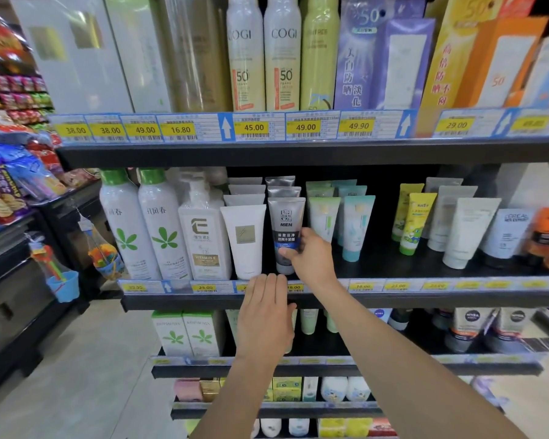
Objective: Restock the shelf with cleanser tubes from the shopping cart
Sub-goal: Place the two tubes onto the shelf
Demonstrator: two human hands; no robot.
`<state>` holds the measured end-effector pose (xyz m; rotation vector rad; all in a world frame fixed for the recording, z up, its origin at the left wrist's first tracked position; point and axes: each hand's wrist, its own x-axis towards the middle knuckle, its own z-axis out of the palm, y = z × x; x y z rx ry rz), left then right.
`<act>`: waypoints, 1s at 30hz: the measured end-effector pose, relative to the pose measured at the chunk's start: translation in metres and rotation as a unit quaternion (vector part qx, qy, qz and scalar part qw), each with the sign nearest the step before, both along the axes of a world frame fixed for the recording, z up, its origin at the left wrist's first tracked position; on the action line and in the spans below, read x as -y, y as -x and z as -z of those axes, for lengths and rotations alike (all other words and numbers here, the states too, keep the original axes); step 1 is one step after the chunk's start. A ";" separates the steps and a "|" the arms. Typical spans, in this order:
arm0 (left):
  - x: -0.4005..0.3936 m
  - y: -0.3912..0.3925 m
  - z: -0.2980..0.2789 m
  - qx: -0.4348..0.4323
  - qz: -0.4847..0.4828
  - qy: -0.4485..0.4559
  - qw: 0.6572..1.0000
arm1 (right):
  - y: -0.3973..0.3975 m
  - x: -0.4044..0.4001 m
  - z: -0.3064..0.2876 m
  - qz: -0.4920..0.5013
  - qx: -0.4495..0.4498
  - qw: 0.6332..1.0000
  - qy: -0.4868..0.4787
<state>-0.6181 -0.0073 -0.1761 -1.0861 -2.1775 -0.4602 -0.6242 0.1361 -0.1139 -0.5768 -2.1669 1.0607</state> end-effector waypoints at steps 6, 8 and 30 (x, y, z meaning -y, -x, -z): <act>0.002 -0.003 -0.007 0.004 -0.008 0.013 1.000 | 0.000 0.004 -0.005 0.003 0.040 0.999 -0.022; 0.002 -0.005 -0.008 0.012 -0.013 0.022 1.000 | -0.002 0.005 -0.006 0.002 0.056 0.998 -0.030; -0.008 -0.034 -0.062 0.064 -0.029 0.099 0.993 | -0.199 -0.043 -0.046 0.074 0.212 0.898 -0.378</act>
